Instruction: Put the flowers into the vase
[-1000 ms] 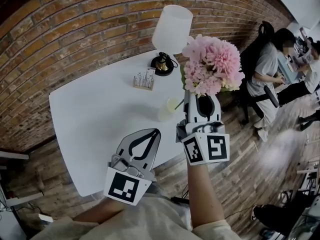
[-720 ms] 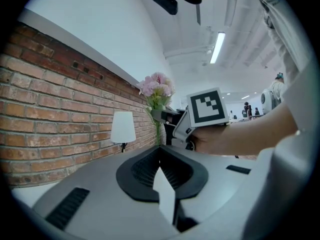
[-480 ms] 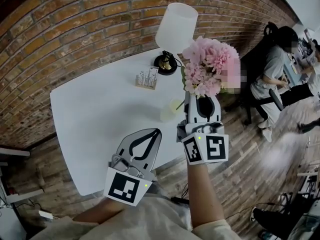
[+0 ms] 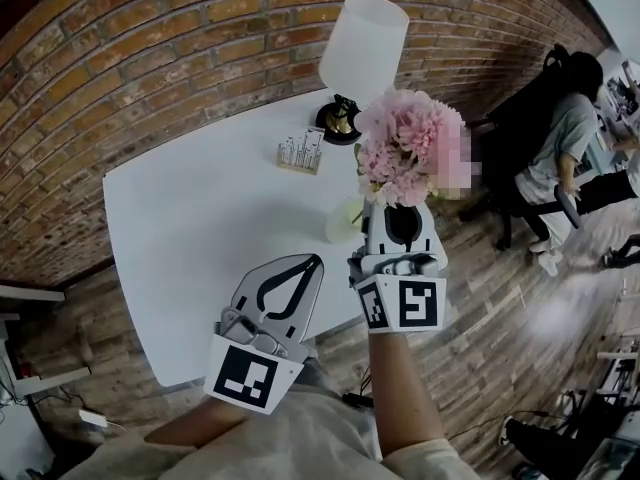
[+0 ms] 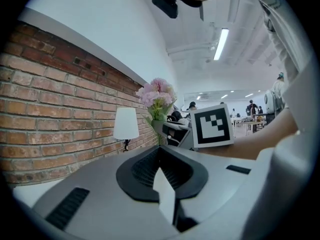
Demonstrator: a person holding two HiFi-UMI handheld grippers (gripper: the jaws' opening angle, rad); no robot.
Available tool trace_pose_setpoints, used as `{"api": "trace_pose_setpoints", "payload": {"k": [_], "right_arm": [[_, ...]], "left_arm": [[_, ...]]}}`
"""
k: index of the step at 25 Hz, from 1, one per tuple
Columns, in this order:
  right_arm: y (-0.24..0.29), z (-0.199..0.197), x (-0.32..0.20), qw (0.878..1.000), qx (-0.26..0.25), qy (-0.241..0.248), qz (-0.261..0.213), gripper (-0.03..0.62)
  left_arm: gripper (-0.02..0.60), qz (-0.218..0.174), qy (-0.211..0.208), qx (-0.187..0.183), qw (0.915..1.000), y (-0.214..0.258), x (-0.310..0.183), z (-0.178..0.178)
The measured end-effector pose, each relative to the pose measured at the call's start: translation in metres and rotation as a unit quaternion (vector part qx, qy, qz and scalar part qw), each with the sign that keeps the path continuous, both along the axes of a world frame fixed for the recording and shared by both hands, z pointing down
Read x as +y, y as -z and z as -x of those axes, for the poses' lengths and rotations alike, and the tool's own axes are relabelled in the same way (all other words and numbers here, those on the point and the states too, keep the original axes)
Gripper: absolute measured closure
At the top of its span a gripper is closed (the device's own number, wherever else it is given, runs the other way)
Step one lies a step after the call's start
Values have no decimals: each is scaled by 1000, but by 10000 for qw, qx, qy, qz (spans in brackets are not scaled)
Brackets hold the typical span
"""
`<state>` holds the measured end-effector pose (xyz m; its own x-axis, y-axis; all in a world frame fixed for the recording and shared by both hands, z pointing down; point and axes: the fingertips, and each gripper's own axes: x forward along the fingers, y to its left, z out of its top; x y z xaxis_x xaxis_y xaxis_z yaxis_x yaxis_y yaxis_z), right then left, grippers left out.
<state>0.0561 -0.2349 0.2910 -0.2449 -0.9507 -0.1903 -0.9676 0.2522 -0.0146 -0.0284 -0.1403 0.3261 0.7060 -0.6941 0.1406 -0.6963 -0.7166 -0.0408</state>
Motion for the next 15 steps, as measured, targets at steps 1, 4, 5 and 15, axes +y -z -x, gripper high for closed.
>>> {"api": "trace_pose_setpoints", "payload": {"k": [1, 4, 5, 15], "right_arm": [[-3, 0, 0, 10000, 8, -4, 6, 525], [-11, 1, -1, 10000, -8, -8, 41, 525], [-14, 2, -2, 10000, -9, -4, 56, 525], [-43, 4, -6, 9996, 151, -11, 226, 525]], "left_arm": [[572, 2, 10, -5, 10000, -1, -1, 0], [572, 44, 32, -28, 10000, -3, -3, 0], [572, 53, 37, -39, 10000, -4, -4, -1], [572, 132, 44, -175, 9998, -15, -15, -6]]}}
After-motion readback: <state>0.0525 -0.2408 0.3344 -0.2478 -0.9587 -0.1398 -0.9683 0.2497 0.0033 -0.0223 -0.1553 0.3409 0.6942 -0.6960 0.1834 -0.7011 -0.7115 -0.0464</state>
